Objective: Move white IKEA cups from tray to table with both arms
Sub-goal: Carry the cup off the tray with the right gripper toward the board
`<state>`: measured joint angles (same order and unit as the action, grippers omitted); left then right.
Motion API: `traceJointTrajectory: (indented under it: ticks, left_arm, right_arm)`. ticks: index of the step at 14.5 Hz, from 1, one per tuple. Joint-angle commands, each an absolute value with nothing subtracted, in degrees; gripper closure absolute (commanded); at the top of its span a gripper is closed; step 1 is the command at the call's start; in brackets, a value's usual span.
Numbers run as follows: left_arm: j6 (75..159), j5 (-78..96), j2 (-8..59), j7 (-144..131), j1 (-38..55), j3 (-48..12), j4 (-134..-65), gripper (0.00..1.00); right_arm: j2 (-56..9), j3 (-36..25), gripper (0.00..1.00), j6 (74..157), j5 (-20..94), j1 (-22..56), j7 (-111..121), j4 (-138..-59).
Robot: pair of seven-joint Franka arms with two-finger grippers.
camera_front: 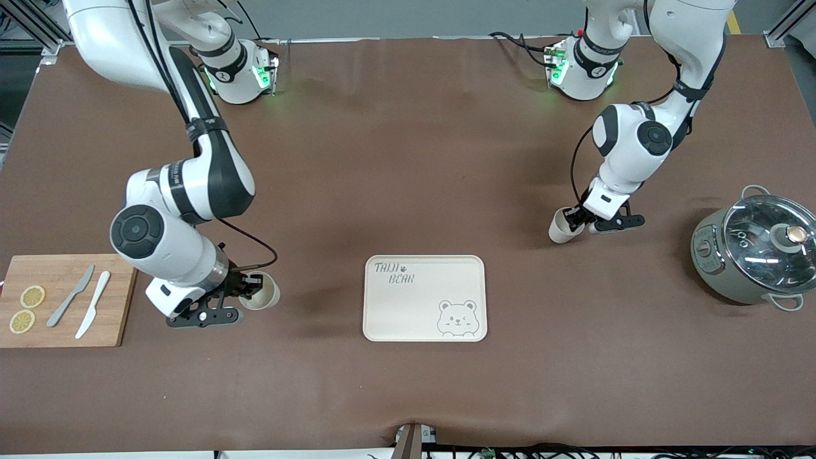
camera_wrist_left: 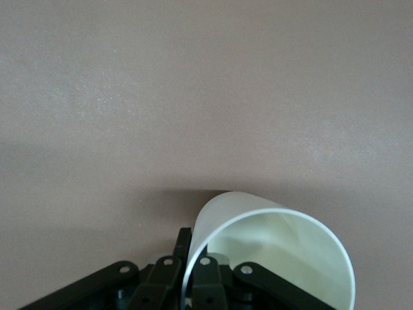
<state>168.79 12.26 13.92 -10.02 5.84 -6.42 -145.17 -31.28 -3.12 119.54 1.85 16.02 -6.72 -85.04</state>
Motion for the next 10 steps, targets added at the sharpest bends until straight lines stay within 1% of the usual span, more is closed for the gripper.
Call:
traceJointTrajectory:
  ticks: [1, 2, 3, 5, 7, 10]
  left_arm:
    - [169.4, 11.7, 14.8, -9.8, 4.4, -7.3, -145.9, 0.87]
    - [169.3, 11.7, 14.7, -9.8, 4.5, -7.2, -145.9, 0.31]
    - [169.2, 11.7, 14.4, -9.9, 4.7, -7.2, -145.9, 0.0]
    - [169.0, 11.7, 13.5, -11.9, 4.7, -7.2, -145.8, 0.0]
    - [168.1, 11.7, 11.3, -12.0, 4.5, -7.1, -145.9, 0.0]
    - [158.0, 11.7, 5.9, -12.0, 4.4, -6.8, -144.6, 0.0]
  right_arm:
    - [-28.7, -1.9, 1.0, 126.9, 1.4, 14.1, -3.3, -93.1]
    - [-28.7, -1.9, 1.0, 130.6, 1.4, 13.7, -2.2, -95.7]
    - [-28.9, -1.9, 1.0, 134.2, 1.4, 12.9, -0.8, -97.8]
    - [-29.3, -1.9, 1.0, 140.0, 1.4, 10.9, 2.9, -101.2]
    - [-29.4, -1.7, 1.0, 142.6, 2.0, 8.4, 7.4, -102.7]
    - [-30.2, -1.4, 1.0, 143.5, 3.2, 5.7, 12.6, -102.9]
